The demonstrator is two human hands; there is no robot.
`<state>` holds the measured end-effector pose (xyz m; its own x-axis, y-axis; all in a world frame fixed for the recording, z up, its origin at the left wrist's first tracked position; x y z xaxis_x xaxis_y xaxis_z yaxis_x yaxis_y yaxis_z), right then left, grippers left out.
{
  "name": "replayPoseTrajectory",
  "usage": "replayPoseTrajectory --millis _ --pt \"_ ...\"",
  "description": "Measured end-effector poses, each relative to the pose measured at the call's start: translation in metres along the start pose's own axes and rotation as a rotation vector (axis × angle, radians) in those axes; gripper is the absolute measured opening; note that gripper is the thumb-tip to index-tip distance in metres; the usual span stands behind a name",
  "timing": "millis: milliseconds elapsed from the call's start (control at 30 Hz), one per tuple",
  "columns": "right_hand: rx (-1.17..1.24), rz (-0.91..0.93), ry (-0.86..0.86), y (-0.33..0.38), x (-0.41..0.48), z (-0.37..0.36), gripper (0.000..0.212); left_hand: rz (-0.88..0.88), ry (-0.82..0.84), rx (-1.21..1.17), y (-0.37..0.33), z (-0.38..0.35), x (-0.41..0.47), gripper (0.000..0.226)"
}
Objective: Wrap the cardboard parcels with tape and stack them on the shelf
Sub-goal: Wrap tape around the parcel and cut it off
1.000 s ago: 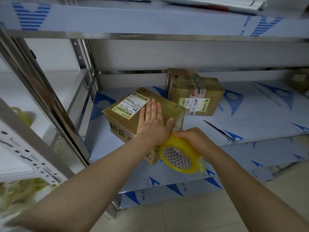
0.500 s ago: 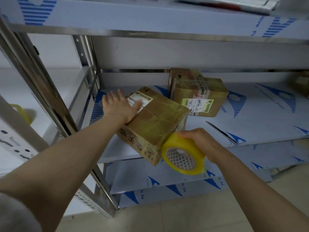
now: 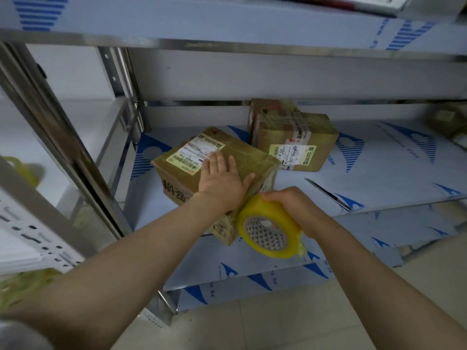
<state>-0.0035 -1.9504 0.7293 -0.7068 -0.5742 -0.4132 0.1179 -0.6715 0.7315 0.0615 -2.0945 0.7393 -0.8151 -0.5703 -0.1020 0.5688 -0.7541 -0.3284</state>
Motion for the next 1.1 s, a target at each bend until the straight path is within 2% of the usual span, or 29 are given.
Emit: replayPoseTrajectory --millis 100,233,333,433,633,733,867,933,1000,1100 --pt "-0.005 0.015 0.014 -0.002 -0.002 -0.002 0.034 -0.173 -0.053 -0.027 -0.016 0.000 -0.016 0.067" --pt "0.039 0.003 0.010 -0.009 -0.002 -0.003 0.042 -0.279 -0.062 -0.048 -0.003 -0.006 -0.044 0.062" --pt "0.040 0.002 0.001 -0.007 -0.006 -0.007 0.045 -0.326 0.036 -0.058 -0.001 -0.007 -0.043 0.060" --pt "0.058 -0.010 -0.014 -0.009 -0.009 -0.008 0.051 -0.260 0.166 -0.076 0.002 -0.010 -0.036 0.064" --pt "0.045 -0.015 -0.014 -0.006 -0.010 -0.009 0.056 -0.140 0.142 -0.120 0.021 -0.010 -0.028 0.078" --pt "0.049 -0.028 -0.015 -0.007 -0.007 -0.008 0.058 -0.041 0.106 -0.097 0.039 -0.001 -0.016 0.092" --pt "0.058 -0.039 -0.029 -0.007 -0.005 -0.009 0.055 -0.040 0.185 -0.164 0.042 0.002 -0.015 0.117" --pt "0.065 -0.040 -0.029 -0.008 -0.004 -0.008 0.054 -0.222 0.076 -0.275 0.031 0.008 -0.023 0.106" --pt "0.065 -0.038 -0.020 -0.009 -0.003 -0.008 0.054 -0.495 -0.084 -0.377 0.015 0.013 -0.047 0.076" --pt "0.053 -0.042 -0.022 -0.012 -0.006 -0.010 0.054 -0.678 -0.278 -0.265 0.008 0.010 -0.074 0.058"
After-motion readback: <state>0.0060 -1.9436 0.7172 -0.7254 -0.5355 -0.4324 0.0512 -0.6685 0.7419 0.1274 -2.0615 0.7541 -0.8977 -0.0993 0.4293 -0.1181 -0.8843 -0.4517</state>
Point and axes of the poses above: each hand's wrist, its own x-axis towards the middle knuckle, its own z-axis out of the back of the hand, y = z × x, the point moved 7 cm from there along x, towards the middle knuckle, and after that the axes turned 15 degrees about -x, right-handed, at the moved point
